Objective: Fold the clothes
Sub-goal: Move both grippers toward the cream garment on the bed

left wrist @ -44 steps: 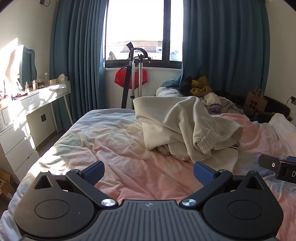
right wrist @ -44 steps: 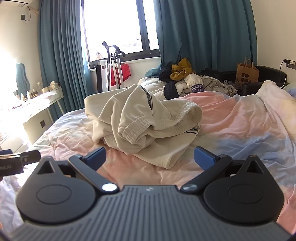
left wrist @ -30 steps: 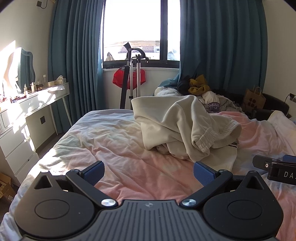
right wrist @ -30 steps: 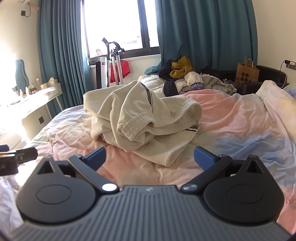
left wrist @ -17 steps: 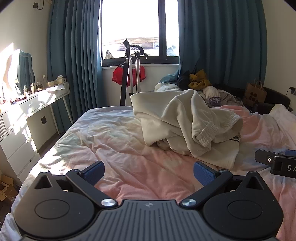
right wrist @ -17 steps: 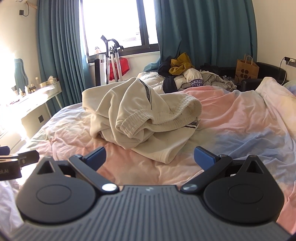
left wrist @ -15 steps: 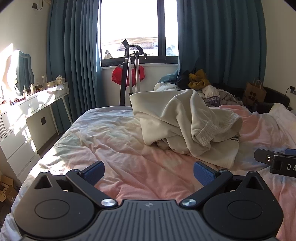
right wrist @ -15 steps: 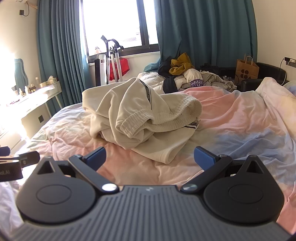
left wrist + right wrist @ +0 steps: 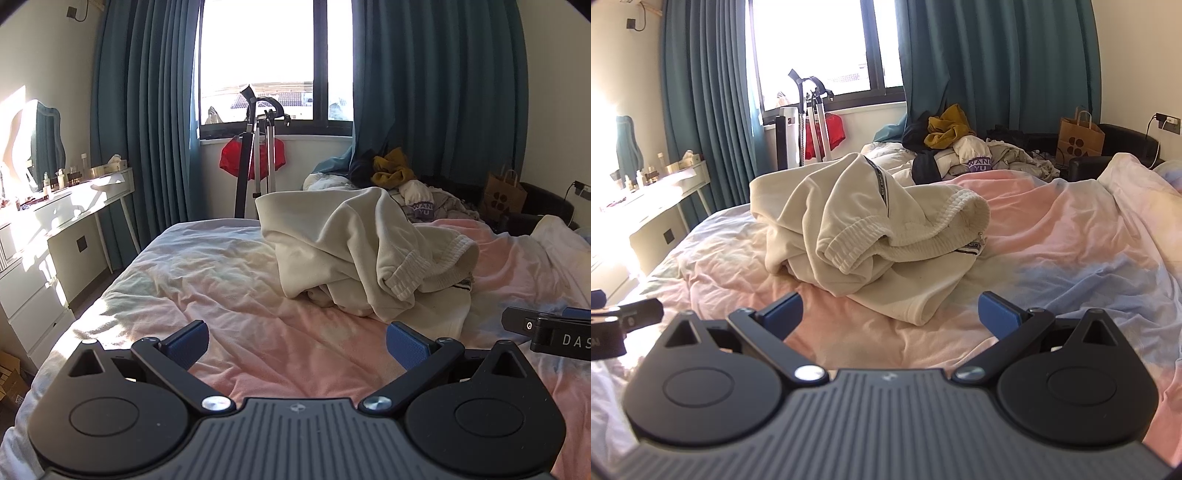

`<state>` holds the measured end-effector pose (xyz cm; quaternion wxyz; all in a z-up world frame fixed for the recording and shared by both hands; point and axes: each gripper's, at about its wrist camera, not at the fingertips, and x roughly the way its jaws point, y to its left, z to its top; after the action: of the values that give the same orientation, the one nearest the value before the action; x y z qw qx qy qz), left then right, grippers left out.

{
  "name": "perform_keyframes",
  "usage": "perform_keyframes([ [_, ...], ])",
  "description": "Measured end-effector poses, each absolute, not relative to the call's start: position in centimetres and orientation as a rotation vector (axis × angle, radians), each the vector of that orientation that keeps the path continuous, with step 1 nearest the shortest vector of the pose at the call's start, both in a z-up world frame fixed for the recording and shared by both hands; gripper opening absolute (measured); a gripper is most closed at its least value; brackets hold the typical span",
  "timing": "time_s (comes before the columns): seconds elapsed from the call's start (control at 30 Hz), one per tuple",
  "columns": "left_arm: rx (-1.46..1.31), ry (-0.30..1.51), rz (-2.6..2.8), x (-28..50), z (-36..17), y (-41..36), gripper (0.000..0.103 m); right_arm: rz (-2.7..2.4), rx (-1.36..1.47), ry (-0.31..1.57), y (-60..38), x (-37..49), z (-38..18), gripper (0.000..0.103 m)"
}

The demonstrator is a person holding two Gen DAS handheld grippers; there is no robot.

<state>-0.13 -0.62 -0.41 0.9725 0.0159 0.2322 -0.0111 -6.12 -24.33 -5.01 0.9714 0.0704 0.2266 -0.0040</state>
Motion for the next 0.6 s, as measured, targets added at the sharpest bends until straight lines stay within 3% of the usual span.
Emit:
perform_keyframes([
  [0.6,0.234,0.416,-0.107,1.4,-3.4,-5.2,0.103,-0.199,0.181,0.367,-27.1,-6.3,-5.1,0.103],
])
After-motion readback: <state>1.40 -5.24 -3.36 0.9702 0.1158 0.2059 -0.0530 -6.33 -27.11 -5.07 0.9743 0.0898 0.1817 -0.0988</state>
